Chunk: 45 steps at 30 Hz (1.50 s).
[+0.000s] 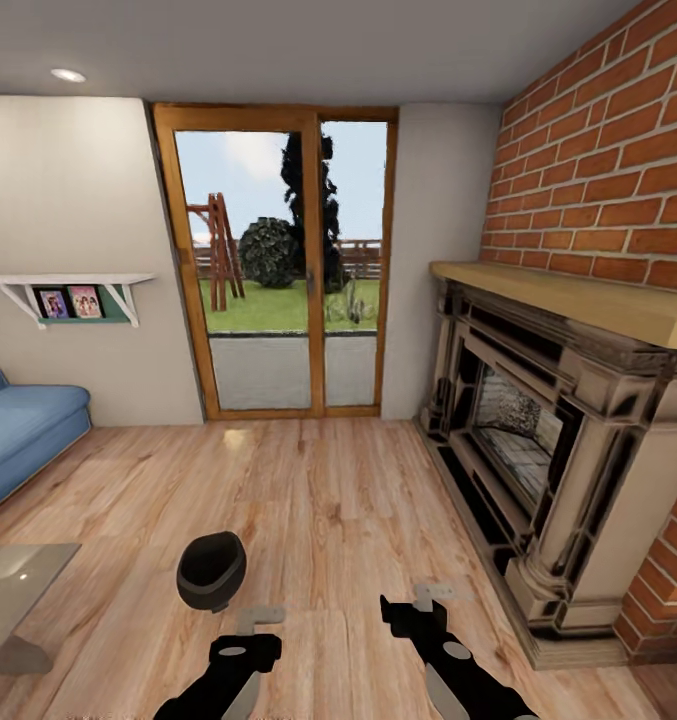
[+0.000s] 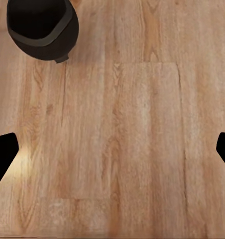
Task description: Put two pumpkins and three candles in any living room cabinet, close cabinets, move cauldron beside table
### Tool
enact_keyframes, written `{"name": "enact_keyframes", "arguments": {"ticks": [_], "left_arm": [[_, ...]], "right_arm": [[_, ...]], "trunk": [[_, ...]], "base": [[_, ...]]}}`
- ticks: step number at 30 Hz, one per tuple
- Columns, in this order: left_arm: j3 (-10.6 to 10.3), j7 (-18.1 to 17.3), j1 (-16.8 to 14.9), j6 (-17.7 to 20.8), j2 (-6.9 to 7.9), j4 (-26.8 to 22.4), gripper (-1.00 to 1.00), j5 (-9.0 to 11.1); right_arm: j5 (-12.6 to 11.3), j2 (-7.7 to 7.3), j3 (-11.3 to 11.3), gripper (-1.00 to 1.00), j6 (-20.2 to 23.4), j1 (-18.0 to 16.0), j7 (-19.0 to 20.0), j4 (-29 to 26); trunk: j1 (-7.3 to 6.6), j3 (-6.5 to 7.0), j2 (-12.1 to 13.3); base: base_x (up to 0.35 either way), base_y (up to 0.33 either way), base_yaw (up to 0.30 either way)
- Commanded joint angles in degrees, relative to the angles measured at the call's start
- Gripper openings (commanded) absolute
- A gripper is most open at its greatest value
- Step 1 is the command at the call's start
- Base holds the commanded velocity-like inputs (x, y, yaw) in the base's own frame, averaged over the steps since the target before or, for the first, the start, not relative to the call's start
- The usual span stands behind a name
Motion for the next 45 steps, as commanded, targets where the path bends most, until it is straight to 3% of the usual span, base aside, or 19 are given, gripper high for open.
{"name": "enact_keyframes", "arguments": {"ticks": [1, 13, 27, 45], "left_arm": [[-0.4, 0.5, -0.1, 0.2, 0.06, -0.1, 1.0, 0.5], [-0.4, 0.5, 0.0, 0.2, 0.09, 0.0, 1.0, 0.5], [-0.4, 0.5, 0.0, 0.2, 0.09, -0.1, 1.0, 0.5], [-0.4, 0.3, 0.0, 0.2, 0.16, -0.1, 1.0, 0.5]], "right_arm": [[-0.5, -0.04, 0.5, 1.0, -0.2, -0.1, -0.4, 0.0], [-0.4, -0.03, 0.5, 1.0, -0.2, -0.1, -0.4, 0.0], [-0.7, -0.05, 0.5, 1.0, -0.5, -0.1, 0.4, -0.1], [-0.5, 0.11, 0.5, 1.0, -0.6, -0.1, 0.4, 0.0]], "trunk": [[-0.21, 0.08, 0.3], [-2.84, 2.24, 5.1], [-5.92, 4.75, 10.8], [-5.92, 4.75, 10.8]], "base": [[0.0, 0.0, 0.28], [0.0, 0.0, 0.255], [0.0, 0.0, 0.025], [0.087, 0.063, 0.003]]}}
